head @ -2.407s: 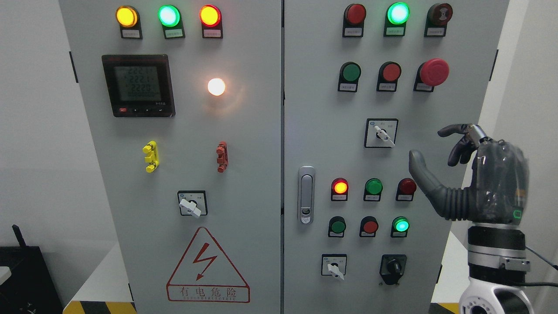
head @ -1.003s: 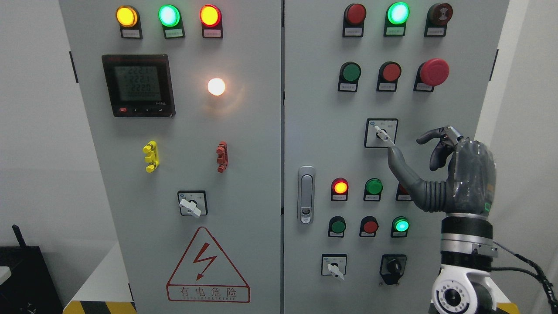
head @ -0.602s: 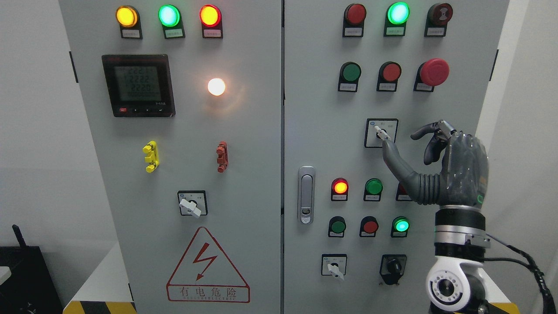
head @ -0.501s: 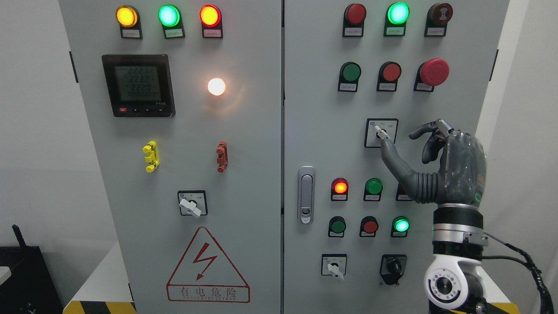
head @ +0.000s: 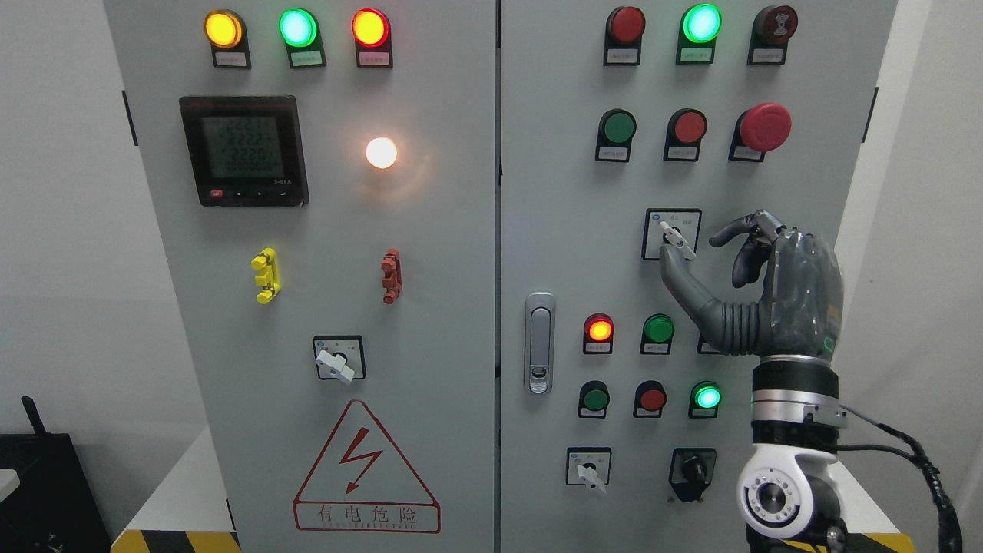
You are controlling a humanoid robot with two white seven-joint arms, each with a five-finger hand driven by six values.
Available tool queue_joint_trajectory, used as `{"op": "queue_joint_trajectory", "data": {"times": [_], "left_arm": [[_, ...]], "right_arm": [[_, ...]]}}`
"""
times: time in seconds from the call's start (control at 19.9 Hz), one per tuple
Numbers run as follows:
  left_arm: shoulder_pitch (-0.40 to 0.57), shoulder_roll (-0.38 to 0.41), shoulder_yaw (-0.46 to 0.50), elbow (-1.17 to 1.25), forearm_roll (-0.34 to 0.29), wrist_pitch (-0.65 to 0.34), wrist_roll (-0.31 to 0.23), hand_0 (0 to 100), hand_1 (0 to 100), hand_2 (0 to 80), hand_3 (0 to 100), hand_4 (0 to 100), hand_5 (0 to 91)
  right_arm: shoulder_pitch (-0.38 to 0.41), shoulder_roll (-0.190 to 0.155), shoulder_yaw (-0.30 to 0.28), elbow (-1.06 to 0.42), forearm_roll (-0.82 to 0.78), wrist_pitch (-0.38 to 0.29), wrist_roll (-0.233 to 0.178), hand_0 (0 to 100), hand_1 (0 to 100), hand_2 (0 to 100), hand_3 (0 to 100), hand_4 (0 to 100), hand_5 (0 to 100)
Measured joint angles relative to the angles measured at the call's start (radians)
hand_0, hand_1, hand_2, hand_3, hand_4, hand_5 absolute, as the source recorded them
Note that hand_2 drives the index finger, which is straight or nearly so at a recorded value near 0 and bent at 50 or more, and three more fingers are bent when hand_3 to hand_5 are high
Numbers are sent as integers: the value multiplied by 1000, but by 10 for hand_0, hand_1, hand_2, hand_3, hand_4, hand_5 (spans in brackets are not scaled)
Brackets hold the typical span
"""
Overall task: Rotate and turn off gray switch
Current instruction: 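Pinch the upper rotary switch knob with right thumb and fingers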
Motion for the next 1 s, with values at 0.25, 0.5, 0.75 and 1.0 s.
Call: {"op": "queue_joint_trajectory", "data": {"times": [0.25, 0.5, 0.75, 1.0], "left_arm": [[0, 0, 0, 0, 0, 0, 0, 120, 389, 0, 0, 0, 0], [0, 0, 0, 0, 0, 0, 0, 120, 389, 0, 0, 0, 0], [0, 0, 0, 0, 0, 0, 0, 120, 389, 0, 0, 0, 0], [0, 0, 0, 0, 0, 0, 0, 120, 389, 0, 0, 0, 0]], "right_arm": [[-1, 0, 8, 4, 1, 5, 0, 0, 456, 603, 981, 957, 1000], [-2, 0, 15, 7, 2, 7, 0, 0, 459, 610, 980, 957, 1000], [-6, 0, 19, 11, 4, 18, -4, 26, 453, 610, 981, 956, 1000], [-10, -1, 22, 13, 5, 24, -2, 47, 445, 612, 984, 955, 1000]]}}
